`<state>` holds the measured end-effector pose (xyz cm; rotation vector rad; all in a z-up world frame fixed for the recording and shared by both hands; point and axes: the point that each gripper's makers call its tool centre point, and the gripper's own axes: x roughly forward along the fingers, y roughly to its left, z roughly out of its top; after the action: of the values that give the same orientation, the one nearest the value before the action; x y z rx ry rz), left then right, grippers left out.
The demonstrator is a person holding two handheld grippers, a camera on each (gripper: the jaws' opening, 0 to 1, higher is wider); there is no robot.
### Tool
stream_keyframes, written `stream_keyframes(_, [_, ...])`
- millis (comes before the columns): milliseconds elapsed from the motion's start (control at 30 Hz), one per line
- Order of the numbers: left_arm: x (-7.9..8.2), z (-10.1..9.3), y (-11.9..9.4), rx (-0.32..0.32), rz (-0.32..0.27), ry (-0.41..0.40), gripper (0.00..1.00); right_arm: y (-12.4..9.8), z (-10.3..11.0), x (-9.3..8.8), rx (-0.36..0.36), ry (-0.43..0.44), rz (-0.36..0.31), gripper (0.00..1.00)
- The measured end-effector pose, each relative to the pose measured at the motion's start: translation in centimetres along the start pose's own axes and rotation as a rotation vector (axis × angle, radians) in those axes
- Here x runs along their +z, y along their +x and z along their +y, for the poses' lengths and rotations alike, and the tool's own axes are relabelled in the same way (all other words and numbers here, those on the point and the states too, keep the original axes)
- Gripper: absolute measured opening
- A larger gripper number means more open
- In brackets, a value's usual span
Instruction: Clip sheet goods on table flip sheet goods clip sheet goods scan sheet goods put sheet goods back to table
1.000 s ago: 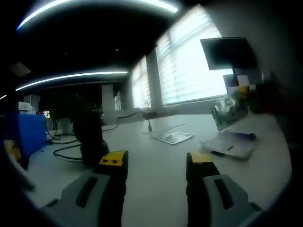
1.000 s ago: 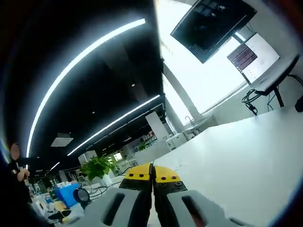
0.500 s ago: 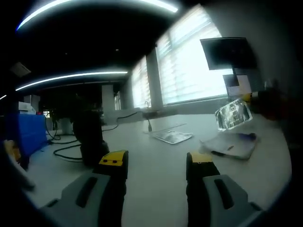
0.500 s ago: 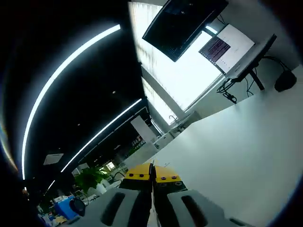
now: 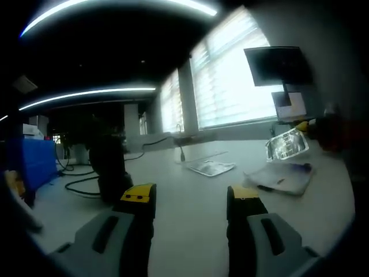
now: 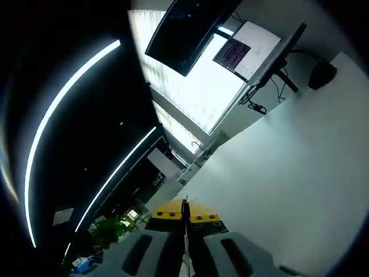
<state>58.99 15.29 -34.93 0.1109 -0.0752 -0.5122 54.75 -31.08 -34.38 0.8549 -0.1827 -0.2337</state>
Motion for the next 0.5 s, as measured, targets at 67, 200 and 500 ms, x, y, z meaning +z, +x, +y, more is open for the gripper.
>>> stream_keyframes(67, [0.0,0.0,0.0,-0.001,-0.002,-0.002,0.42,0.0,-1.0,-0.1,-0.032,0.024,0.0,0.0])
stream_keyframes(200, [0.1,0.0,0.0,-0.002,-0.003,-0.004,0.42,0.0,-2.4,-0.3,-0.074,0.05,0.006,0.0])
stream_keyframes(500, [0.1,0.0,0.0,-0.002,-0.005,-0.006,0.42,-0.4,-5.7,-1.5,-0.186,0.138,0.037,0.0])
